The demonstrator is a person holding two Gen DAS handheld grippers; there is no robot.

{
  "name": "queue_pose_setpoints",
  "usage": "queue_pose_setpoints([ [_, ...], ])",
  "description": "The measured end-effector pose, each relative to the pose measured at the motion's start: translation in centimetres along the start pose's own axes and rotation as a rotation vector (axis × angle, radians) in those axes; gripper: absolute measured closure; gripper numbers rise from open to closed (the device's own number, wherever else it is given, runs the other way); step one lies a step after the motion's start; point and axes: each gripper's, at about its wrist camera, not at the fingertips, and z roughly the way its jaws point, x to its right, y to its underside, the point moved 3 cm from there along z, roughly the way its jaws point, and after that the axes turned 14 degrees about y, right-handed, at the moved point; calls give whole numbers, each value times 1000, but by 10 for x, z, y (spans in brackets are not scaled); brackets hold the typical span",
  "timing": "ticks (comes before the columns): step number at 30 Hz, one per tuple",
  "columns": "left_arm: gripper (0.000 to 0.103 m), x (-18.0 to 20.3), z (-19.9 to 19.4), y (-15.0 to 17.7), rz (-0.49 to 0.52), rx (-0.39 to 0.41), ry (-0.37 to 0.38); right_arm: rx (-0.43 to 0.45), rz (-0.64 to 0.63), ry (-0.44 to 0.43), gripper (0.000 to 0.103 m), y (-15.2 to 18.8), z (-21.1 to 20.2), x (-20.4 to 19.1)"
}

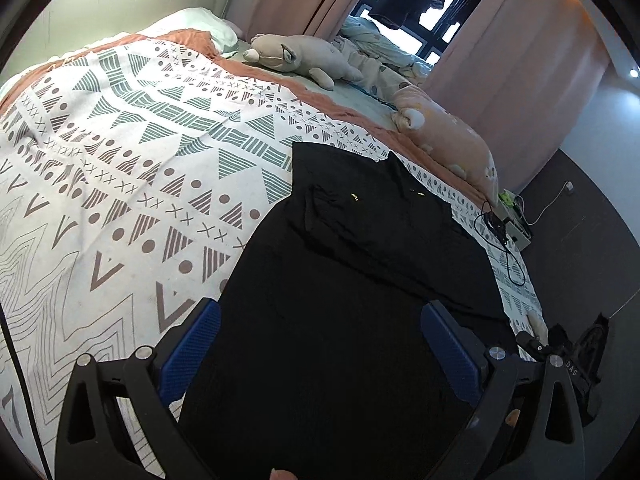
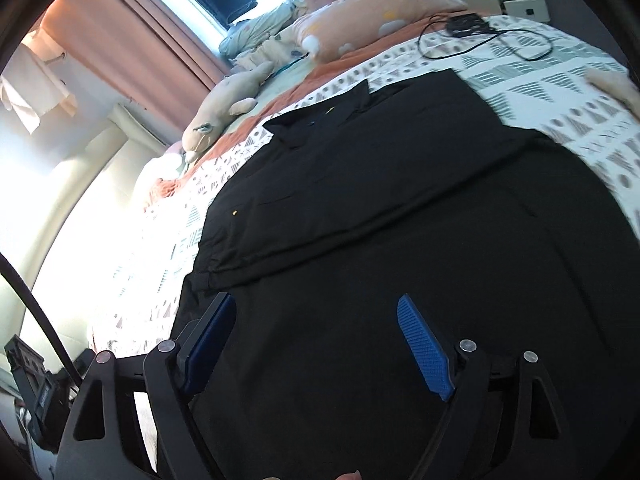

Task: Fold large clothes
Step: 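Raise both tools away from the folded black shirt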

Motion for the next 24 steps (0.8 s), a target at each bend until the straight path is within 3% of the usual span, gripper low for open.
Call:
queue_pose_setpoints([
  [7, 1, 14, -35, 23, 26, -11, -11, 36, -27, 53, 21, 20, -60, 10],
  [16, 1, 40, -77, 60, 77, -10, 19, 76, 4, 161, 21, 52, -128, 57],
  [24, 1, 44, -113, 94, 95, -4, 12, 127, 0, 219, 0, 95, -191, 95],
])
